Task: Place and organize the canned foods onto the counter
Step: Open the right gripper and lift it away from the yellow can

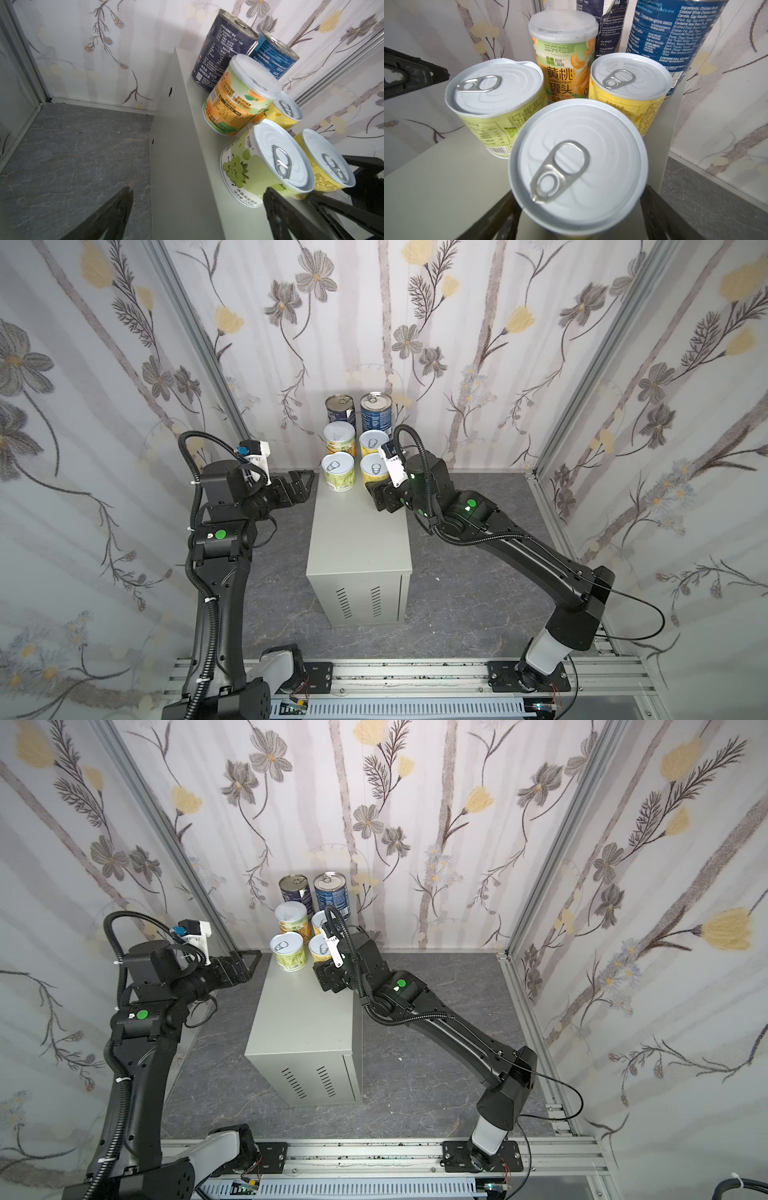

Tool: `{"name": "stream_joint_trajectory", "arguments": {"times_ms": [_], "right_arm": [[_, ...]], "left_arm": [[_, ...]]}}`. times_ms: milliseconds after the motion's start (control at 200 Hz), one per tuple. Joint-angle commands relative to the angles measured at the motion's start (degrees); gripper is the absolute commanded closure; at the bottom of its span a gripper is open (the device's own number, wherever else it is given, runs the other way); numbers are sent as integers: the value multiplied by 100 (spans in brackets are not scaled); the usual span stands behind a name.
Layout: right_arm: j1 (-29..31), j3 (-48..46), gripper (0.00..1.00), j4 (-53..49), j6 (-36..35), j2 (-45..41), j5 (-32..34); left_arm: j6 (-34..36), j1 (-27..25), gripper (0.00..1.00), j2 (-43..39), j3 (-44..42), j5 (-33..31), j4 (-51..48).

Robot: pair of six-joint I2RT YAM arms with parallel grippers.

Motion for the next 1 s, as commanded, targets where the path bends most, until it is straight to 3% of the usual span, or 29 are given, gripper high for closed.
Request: {"name": "stream_joint_trajectory", "arguments": {"times_ms": [0, 305, 545, 994], "right_arm": [[-6, -111, 3, 179, -3, -269, -9], [-463, -682, 0, 412, 206, -995, -87], [-932, -724, 0, 518, 293, -822, -149], [-925, -679, 0, 681, 339, -639, -465]], "left_arm": [[-16, 2, 0, -11, -3, 48, 226], [-14, 4, 0, -54, -42, 46, 247], [-7, 5, 0, -88, -73, 38, 243], [-7, 6, 0, -88, -76, 55, 255]]}}
